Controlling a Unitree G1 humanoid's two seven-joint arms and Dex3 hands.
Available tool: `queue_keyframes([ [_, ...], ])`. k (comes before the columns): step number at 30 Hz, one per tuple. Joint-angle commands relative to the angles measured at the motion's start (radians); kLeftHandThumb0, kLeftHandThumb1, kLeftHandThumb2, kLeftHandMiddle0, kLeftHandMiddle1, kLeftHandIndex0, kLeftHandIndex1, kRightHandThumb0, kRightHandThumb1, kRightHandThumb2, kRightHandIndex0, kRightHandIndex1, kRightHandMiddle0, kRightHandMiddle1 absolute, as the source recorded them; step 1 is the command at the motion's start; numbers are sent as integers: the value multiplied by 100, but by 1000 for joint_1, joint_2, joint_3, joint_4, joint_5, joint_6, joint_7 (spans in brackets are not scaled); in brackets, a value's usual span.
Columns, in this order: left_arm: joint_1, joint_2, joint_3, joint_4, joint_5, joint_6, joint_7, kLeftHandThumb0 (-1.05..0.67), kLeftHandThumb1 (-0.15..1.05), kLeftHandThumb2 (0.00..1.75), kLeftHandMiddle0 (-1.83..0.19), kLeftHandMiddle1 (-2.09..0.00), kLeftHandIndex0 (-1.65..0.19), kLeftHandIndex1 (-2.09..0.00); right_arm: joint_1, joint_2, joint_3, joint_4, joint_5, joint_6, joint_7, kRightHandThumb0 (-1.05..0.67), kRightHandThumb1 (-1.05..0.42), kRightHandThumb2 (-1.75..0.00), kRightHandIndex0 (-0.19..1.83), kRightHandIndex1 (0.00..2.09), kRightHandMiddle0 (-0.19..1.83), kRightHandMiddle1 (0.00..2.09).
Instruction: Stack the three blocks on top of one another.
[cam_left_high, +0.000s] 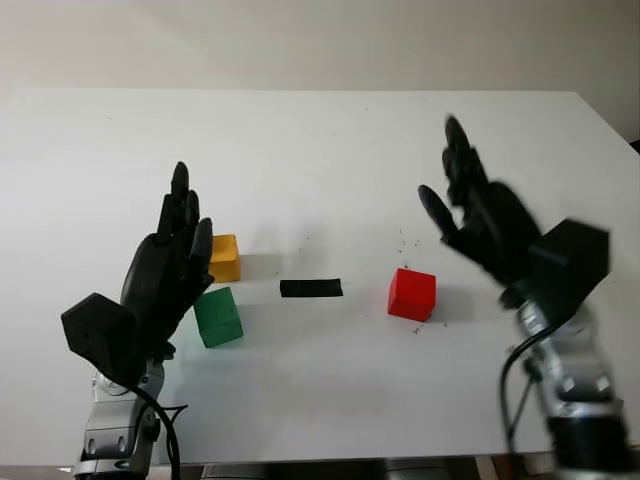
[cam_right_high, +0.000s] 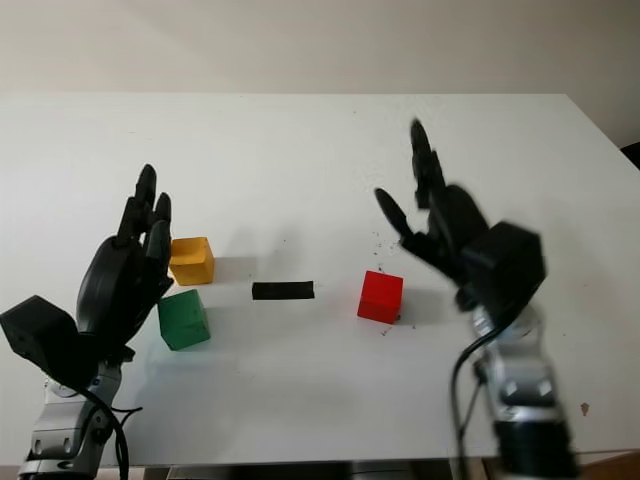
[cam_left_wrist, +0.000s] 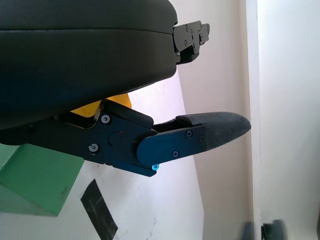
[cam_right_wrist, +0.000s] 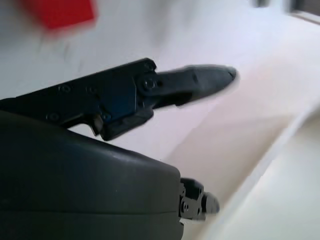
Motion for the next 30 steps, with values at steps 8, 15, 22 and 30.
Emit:
queue_keyframes([
  [8,-6,73,88,-32,-26,-5,-9,-66,105,58,18,-3,18,-2,-231,-254,113,65,-119,-173,262,-51,-70,-4,6,10,29,14],
  [15,-3,90,108,-53,-36,35,-9,-64,105,57,18,-3,18,-3,-361,-329,198,120,-165,-411,388,-44,-71,-5,16,11,41,12],
  [22,-13,85,99,-24,-44,0,-41,-62,105,60,19,-4,19,-3,-432,-344,273,227,-255,-683,384,-45,-70,-6,20,8,51,10],
  [30,-22,73,76,-18,-24,-3,-35,-63,105,62,19,-5,19,-4,-411,-344,328,254,-273,-838,387,-38,-75,-7,18,6,54,10],
])
